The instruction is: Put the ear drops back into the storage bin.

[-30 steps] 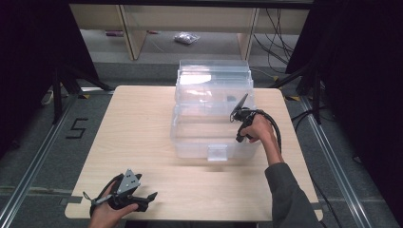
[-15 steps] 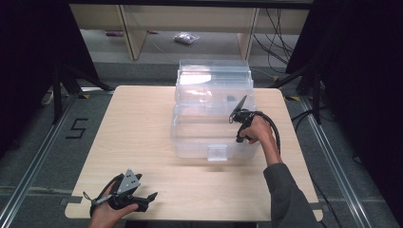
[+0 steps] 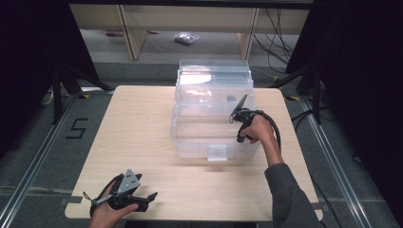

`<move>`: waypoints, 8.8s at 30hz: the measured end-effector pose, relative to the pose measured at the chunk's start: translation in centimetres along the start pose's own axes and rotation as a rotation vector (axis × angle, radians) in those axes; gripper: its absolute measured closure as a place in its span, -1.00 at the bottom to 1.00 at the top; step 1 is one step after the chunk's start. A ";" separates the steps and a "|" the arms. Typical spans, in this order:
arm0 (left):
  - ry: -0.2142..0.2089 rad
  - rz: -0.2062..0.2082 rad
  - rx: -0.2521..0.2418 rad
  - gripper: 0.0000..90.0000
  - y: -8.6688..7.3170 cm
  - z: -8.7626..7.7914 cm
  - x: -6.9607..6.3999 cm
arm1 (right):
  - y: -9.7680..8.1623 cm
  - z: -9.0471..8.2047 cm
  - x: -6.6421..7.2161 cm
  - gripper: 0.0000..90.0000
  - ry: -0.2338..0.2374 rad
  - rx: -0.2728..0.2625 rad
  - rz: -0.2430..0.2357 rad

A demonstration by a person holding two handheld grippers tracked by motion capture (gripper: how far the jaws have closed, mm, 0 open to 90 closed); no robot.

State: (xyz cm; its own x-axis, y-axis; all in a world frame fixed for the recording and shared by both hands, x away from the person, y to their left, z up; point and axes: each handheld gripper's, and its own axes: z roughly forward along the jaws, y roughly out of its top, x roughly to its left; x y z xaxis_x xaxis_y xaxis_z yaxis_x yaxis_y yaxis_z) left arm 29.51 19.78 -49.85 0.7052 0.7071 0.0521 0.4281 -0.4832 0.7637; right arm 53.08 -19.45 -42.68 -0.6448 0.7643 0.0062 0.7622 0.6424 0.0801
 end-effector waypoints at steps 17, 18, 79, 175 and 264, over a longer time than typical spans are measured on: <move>0.004 0.004 0.005 -0.67 0.0 0.0 0.0 | -0.3 -2.9 0.7 -0.09 -0.033 -0.107 -0.026; 0.003 0.010 0.007 -0.67 0.0 0.0 0.1 | -0.4 -3.1 0.7 -0.12 -0.046 -0.110 -0.030; 0.000 0.010 0.013 -0.67 0.0 0.0 0.2 | -6.5 -8.6 3.3 -0.50 -0.025 -0.375 -0.043; 0.001 0.004 -0.001 -0.67 0.1 -0.1 -0.1 | -15.7 -2.3 6.8 -0.59 0.022 -0.579 -0.033; 0.004 0.030 0.020 -0.67 0.0 0.0 0.0 | -22.6 4.3 10.3 -0.62 0.022 -0.602 0.015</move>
State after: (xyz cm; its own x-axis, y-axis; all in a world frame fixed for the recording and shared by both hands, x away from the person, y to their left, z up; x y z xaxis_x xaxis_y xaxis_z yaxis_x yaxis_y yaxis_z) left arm 29.52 19.79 -49.83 0.7156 0.6942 0.0772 0.4184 -0.5145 0.7485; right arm 29.43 -25.89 -48.70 -0.6401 0.7676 0.0315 0.6087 0.4817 0.6305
